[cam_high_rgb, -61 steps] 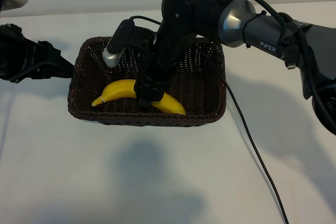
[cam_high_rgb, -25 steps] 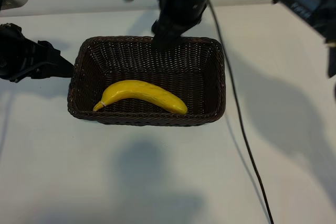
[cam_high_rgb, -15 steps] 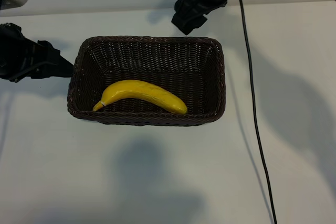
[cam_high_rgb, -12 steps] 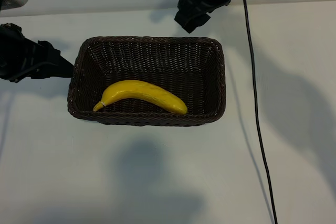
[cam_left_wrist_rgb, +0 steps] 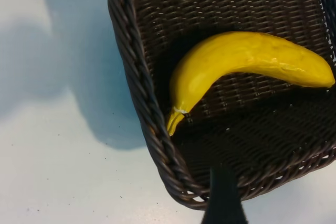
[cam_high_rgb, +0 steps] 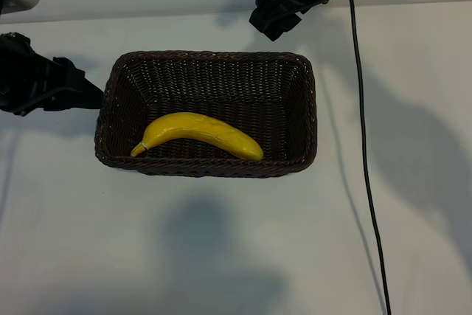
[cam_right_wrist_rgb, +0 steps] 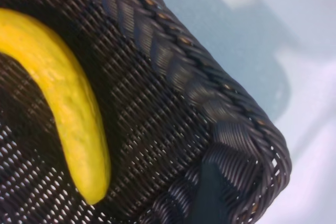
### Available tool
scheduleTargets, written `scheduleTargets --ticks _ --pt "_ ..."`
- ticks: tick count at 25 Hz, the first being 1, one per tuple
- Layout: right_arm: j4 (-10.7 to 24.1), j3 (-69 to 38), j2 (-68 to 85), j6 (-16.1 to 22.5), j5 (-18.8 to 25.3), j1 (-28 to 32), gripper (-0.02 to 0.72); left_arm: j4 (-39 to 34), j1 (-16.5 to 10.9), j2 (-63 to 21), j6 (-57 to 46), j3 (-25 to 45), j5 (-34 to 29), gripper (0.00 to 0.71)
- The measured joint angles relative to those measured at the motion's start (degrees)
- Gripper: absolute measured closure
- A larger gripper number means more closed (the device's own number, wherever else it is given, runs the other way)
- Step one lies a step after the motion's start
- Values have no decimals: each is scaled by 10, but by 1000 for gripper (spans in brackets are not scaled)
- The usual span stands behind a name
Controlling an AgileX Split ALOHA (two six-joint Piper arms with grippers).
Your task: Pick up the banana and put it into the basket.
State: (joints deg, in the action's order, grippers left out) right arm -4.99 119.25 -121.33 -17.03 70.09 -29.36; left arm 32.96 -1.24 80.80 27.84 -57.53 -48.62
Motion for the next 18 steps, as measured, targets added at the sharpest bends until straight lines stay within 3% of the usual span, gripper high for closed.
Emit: scheduleTargets --ticks 7,18 --pt "17 -8 22 14 1 14 143 0 0 0 1 0 2 172" --pt "21 -153 76 12 -1 46 160 0 0 0 1 0 5 172"
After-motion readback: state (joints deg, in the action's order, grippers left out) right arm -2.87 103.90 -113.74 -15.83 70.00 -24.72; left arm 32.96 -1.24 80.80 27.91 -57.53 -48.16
